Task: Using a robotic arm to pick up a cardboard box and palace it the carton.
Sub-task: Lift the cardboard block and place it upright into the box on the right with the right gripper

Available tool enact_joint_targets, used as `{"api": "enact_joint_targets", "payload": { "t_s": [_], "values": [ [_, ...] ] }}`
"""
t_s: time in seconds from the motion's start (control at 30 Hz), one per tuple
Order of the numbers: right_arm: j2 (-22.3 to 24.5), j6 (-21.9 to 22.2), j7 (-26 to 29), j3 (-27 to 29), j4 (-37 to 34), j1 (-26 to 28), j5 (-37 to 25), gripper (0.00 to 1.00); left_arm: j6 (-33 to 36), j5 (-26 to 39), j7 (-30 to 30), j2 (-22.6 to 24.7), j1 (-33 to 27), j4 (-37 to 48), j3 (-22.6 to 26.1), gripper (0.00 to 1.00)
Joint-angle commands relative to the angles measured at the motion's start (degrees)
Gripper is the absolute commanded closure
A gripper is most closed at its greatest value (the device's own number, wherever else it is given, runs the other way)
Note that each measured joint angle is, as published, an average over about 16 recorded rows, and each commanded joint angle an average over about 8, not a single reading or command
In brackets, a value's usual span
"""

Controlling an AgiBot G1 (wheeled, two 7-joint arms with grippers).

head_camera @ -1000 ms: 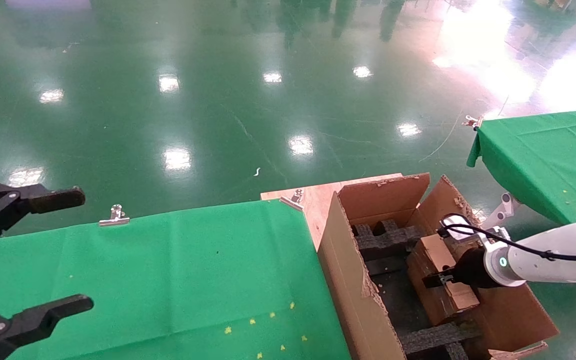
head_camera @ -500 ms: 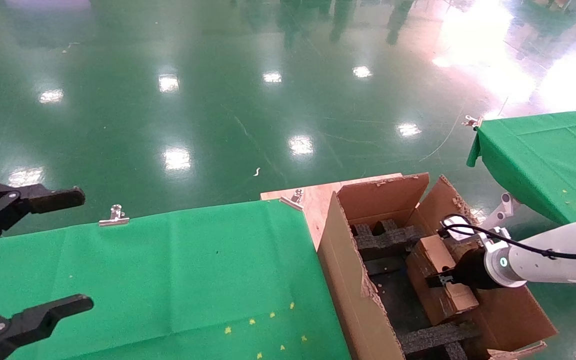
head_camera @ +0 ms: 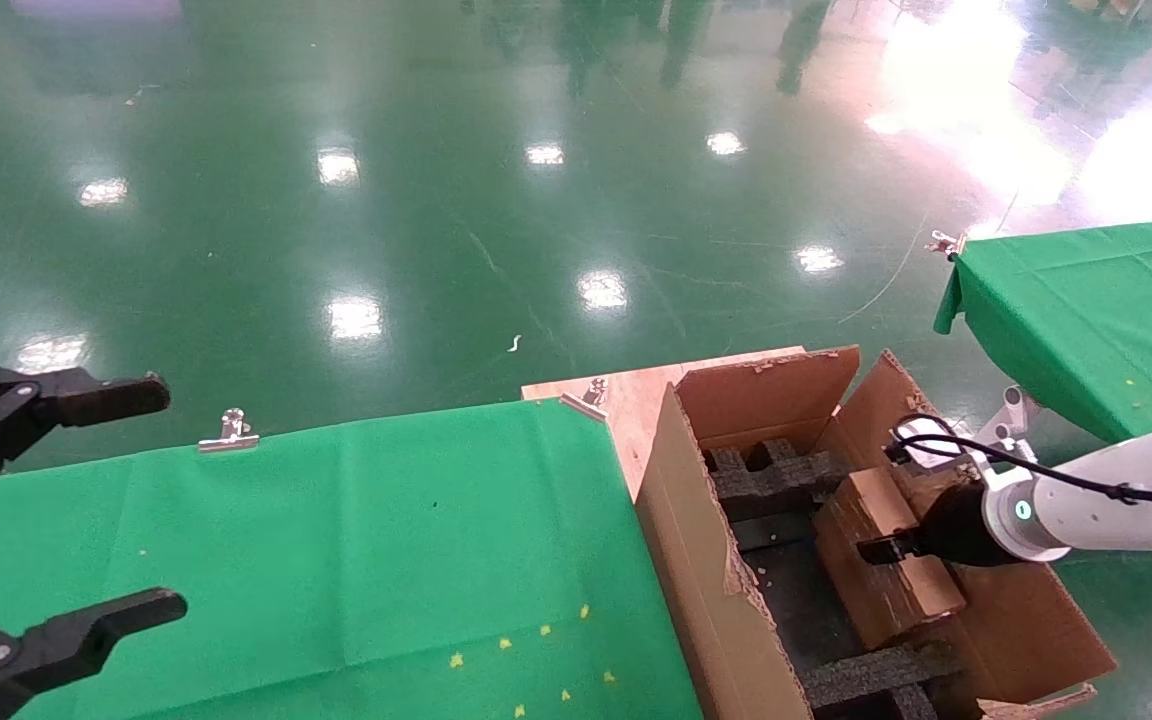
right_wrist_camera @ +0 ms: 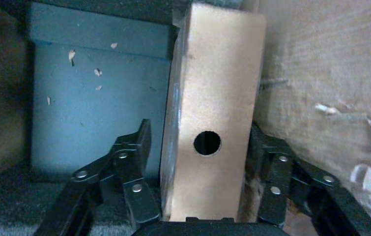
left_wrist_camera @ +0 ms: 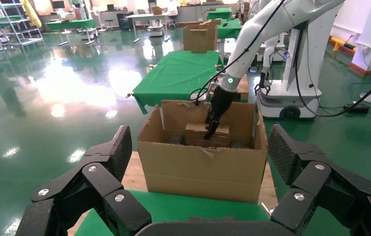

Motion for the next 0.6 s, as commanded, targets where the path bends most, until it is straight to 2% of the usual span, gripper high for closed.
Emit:
{"api": "enact_joint_targets", "payload": {
  "t_s": [0.03,0.37,0.6],
  "values": [
    [0.41,-0.25,0.48,-0.23,0.73,0.39,-0.51,0.0,0.0,0.0,0.0,0.0,0.0,0.0,0.0,0.0],
    [2.34,0.55,2.74,0.06,4.45,4.7,-3.76,0.0,0.0,0.0,0.0,0.0,0.0,0.0,0.0,0.0],
    [5.12,0.68,-0.58,3.12,11.87,11.55,-3.77,0.0,0.0,0.0,0.0,0.0,0.0,0.0,0.01,0.0]
  ]
}}
